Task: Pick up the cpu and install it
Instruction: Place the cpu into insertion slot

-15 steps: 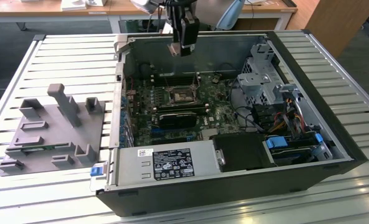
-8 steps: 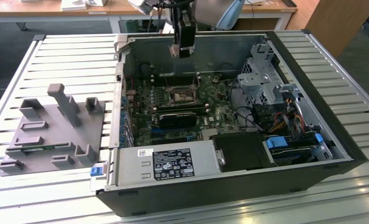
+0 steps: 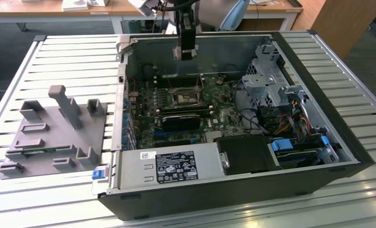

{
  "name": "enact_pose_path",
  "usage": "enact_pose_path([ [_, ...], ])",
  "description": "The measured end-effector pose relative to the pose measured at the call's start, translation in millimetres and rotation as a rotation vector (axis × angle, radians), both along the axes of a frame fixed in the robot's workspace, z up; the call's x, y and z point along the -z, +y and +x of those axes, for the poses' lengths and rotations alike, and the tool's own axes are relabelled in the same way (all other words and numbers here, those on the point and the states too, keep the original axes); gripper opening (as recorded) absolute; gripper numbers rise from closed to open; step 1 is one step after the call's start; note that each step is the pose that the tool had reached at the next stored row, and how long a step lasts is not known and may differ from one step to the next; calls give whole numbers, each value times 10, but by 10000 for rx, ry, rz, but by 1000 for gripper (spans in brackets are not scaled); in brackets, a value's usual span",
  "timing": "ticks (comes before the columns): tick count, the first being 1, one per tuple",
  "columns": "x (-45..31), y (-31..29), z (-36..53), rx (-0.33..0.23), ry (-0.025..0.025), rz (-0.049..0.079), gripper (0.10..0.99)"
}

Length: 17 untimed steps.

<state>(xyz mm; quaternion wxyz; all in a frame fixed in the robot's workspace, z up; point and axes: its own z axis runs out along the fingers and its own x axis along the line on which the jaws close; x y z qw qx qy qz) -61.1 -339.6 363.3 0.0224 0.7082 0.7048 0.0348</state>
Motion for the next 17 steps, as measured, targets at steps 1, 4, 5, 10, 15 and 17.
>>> enact_pose_path([
  [1,19,17,0,0,-1,1,529],
  [4,73,24,0,0,-1,3,529],
  [5,92,24,0,-1,0,2,529],
  [10,213,36,0,9,0,2,529],
  [15,306,64,0,50,0,4,529],
  [17,341,71,1,119,-1,7,529],
])
